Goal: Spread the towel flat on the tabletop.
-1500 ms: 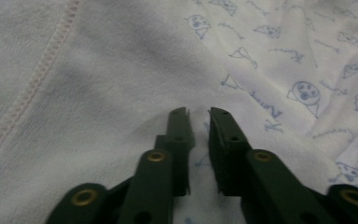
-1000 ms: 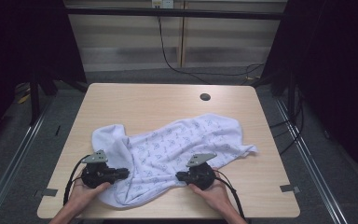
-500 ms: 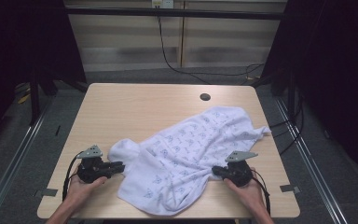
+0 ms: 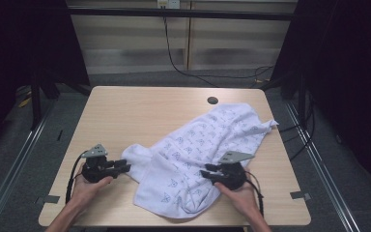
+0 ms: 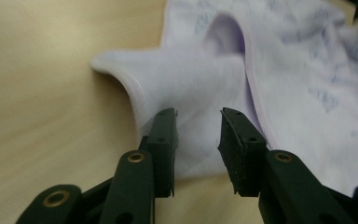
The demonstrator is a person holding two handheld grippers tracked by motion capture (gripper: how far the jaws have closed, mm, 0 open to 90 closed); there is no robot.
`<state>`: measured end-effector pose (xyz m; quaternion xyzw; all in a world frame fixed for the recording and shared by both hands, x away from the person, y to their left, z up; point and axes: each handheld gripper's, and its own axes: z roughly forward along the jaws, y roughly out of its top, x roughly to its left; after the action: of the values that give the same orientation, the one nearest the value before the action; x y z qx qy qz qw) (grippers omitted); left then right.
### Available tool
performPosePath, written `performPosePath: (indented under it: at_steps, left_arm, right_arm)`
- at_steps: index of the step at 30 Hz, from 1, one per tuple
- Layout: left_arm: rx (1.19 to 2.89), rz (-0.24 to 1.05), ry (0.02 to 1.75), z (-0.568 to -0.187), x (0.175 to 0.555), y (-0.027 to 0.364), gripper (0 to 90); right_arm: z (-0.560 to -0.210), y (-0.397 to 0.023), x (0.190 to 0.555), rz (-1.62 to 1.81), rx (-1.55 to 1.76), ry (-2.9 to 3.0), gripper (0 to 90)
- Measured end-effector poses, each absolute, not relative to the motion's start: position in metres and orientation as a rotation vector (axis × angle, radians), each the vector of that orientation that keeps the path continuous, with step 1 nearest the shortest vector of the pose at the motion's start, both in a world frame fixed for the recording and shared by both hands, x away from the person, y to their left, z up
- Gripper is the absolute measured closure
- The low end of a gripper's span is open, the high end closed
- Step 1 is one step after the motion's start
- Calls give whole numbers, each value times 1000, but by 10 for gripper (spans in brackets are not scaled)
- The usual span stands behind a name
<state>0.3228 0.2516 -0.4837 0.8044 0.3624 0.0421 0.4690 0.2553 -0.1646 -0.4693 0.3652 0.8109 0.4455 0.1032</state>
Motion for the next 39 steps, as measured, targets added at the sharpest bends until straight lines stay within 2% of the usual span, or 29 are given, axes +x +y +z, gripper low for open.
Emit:
performPosePath:
  at_steps: [4,6,10,13,15,18,19,28,29,30,35,37,38,39]
  left_arm:
    - [1952,136,941,-485,336,251,618]
    - [1947,143,949,-489,339,252,633]
    - [1959,125,928,-491,338,253,830]
    - [1968,111,917,-492,336,253,890]
    - [1966,110,909,-491,335,254,899]
    - [1952,113,912,-488,334,259,900]
    - [1947,117,920,-488,333,261,900]
    - [1903,107,969,-490,332,279,900]
    - [1898,95,963,-490,332,278,888]
    - [1869,68,960,-490,333,273,784]
    - [1888,41,912,-488,333,253,498]
    - [1915,53,910,-489,332,248,477]
    - [1990,72,917,-494,331,240,509]
    - [2017,72,899,-497,331,238,624]
  right_arm:
    - [-476,-113,255,1347,971,2527,658]
    - [-480,-92,257,1358,927,2570,633]
    - [-488,-55,261,1337,839,2656,586]
    - [-497,-37,263,1249,782,2695,573]
    - [-500,-34,261,1225,756,2679,608]
    - [-500,-38,258,1216,733,2658,808]
    - [-499,-40,257,1229,742,2655,832]
    - [-484,-75,252,1394,827,2586,832]
    - [-481,-83,251,1421,853,2576,822]
    - [-481,-85,251,1414,849,2578,819]
    - [-486,-88,249,1412,872,2590,805]
    - [-487,-89,249,1416,872,2591,809]
    - [-487,-89,250,1417,874,2593,807]
    - [-486,-90,250,1420,875,2592,810]
